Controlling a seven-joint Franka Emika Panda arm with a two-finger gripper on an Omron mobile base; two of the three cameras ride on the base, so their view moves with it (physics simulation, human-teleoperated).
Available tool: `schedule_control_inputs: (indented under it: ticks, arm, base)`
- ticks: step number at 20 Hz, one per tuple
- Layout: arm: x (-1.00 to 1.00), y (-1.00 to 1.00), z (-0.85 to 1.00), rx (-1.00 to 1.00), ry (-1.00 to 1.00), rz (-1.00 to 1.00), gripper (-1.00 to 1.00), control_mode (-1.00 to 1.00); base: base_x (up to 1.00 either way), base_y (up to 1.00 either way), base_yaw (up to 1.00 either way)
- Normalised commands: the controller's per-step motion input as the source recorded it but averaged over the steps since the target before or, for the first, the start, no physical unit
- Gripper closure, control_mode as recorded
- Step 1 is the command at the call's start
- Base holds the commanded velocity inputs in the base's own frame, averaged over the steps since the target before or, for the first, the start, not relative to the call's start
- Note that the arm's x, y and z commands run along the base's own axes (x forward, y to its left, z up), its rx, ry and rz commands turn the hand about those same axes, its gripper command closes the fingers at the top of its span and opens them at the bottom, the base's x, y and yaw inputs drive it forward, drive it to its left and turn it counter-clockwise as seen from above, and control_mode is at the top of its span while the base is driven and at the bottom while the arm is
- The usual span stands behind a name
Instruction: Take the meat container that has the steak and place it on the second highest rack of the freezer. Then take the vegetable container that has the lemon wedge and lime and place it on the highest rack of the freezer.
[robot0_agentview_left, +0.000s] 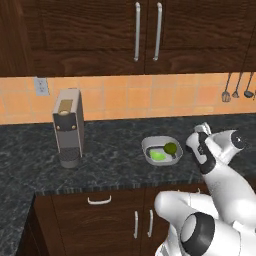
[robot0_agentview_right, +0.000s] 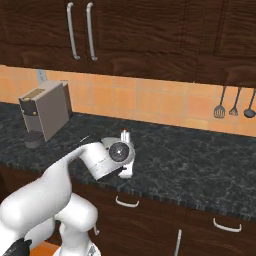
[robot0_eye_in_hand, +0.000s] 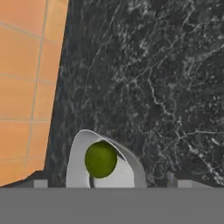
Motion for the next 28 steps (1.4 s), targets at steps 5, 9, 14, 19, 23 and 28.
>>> schedule_control_inputs:
  ticks: [5,9,14,19,23,28]
  arm:
    - [0.15,0.09,-0.61,-0.01,0.62,0.04,-1.0,-1.0]
    - [0.17,0.07,-0.04,-0.02,0.3,0.0,-1.0,-1.0]
    - [0.0,0.0,0.0,0.01,0.0,0.13,-1.0,-1.0]
    - [0.0,0.24,-0.29,0.0,0.03,0.26,-1.0,-1.0]
    - [0.02,0.4,-0.42,0.0,0.04,0.24,-1.0,-1.0]
    - [0.27,0.25,-0.36,-0.01,0.09,0.15,-1.0,-1.0]
  base:
    - [0.0,0.0,0.0]
    - [0.0,0.0,0.0]
    - [0.0,0.0,0.0]
    - [0.0,0.0,0.0]
    - [0.0,0.0,0.0]
    - [0.0,0.0,0.0]
